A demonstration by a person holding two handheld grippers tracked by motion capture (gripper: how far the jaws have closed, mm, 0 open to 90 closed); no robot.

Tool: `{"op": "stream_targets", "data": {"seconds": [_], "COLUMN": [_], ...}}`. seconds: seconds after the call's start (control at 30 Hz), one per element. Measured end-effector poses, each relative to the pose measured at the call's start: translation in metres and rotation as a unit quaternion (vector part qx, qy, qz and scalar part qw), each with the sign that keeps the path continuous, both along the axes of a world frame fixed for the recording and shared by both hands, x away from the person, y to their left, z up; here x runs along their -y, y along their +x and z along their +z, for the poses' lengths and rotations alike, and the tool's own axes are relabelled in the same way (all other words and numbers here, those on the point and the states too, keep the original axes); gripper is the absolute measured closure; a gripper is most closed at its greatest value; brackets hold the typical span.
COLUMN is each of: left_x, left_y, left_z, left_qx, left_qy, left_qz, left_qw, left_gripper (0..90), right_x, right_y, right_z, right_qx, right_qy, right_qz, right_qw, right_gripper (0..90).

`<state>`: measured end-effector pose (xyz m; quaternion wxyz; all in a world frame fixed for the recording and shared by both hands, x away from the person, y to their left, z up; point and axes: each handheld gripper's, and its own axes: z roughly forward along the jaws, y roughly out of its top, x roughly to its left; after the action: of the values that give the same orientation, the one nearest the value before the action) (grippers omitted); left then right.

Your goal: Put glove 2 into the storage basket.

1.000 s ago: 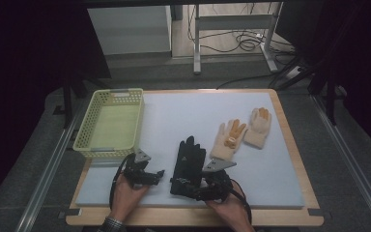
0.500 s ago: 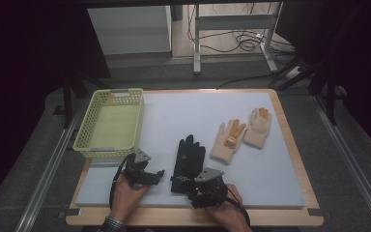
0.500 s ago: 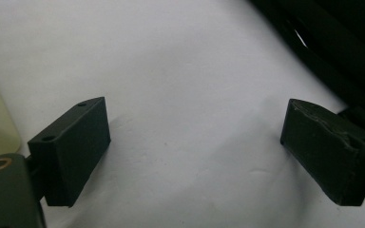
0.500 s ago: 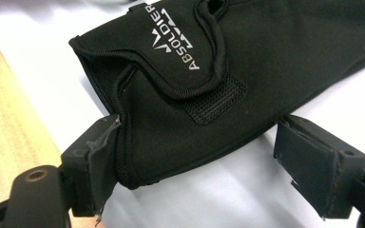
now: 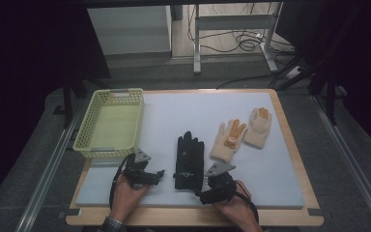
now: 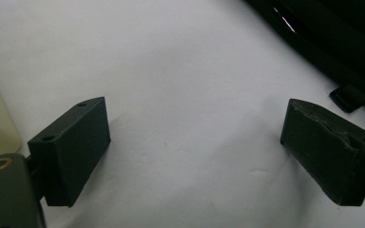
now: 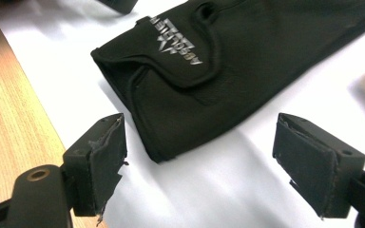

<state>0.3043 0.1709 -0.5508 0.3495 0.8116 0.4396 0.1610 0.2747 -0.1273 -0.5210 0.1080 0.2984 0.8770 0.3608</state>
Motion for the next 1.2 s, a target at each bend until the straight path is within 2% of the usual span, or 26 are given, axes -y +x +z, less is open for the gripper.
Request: {"op": "stream_targets", "data": {"seconds": [0.1, 0.17, 0.37, 0.4, 0.47, 0.57, 0.63, 0.8, 0.93, 1.0, 1.2], "left_x": [0.0, 0.0, 0.0, 0.0, 0.0, 0.0, 0.0, 0.0, -0.003, -0.007, -0.024], "left_y": [0.0, 0.0, 0.0, 0.0, 0.0, 0.0, 0.0, 0.0, -0.002, -0.004, -0.009], "left_z": [0.0, 0.0, 0.0, 0.0, 0.0, 0.0, 0.0, 0.0, 0.002, 0.004, 0.015], "left_qx": [0.0, 0.0, -0.001, 0.0, -0.001, -0.001, -0.001, -0.001, -0.003, 0.002, -0.001], "left_qy": [0.0, 0.0, -0.001, -0.001, -0.001, -0.001, -0.001, -0.002, -0.006, 0.005, 0.001], "left_qz": [0.0, 0.0, 0.0, 0.0, 0.0, 0.0, 0.0, -0.002, -0.013, -0.008, -0.007], "left_qw": [1.0, 1.0, 1.0, 1.0, 1.0, 1.0, 1.0, 1.0, 0.9999, 0.9999, 1.0], "left_gripper": [9.4, 9.4, 9.4, 9.4, 9.4, 9.4, 9.4, 9.3, 9.3, 8.5, 8.1], "right_x": [0.01, 0.018, 0.028, 0.028, 0.03, 0.038, 0.039, 0.022, 0.008, 0.001, -0.019], "right_y": [0.002, 0.004, 0.003, 0.002, 0.0, 0.003, 0.008, 0.018, 0.023, 0.024, 0.028], "right_z": [0.005, 0.006, 0.007, 0.007, 0.007, 0.007, 0.005, -0.004, -0.006, -0.007, -0.009], "right_qx": [0.005, -0.002, -0.021, -0.02, -0.016, -0.012, -0.016, -0.01, -0.012, -0.011, -0.007], "right_qy": [-0.003, 0.0, 0.005, -0.004, -0.017, -0.028, -0.025, -0.011, -0.002, -0.002, 0.003], "right_qz": [-0.003, -0.002, 0.036, 0.048, 0.052, 0.032, 0.023, 0.035, 0.041, 0.049, 0.06], "right_qw": [1.0, 1.0, 0.9991, 0.9987, 0.9984, 0.999, 0.9993, 0.9993, 0.9991, 0.9987, 0.9982], "right_gripper": [21.6, 31.1, 51.1, 51.7, 53.2, 64.2, 70.8, 79.3, 79.9, 79.9, 79.1]}}
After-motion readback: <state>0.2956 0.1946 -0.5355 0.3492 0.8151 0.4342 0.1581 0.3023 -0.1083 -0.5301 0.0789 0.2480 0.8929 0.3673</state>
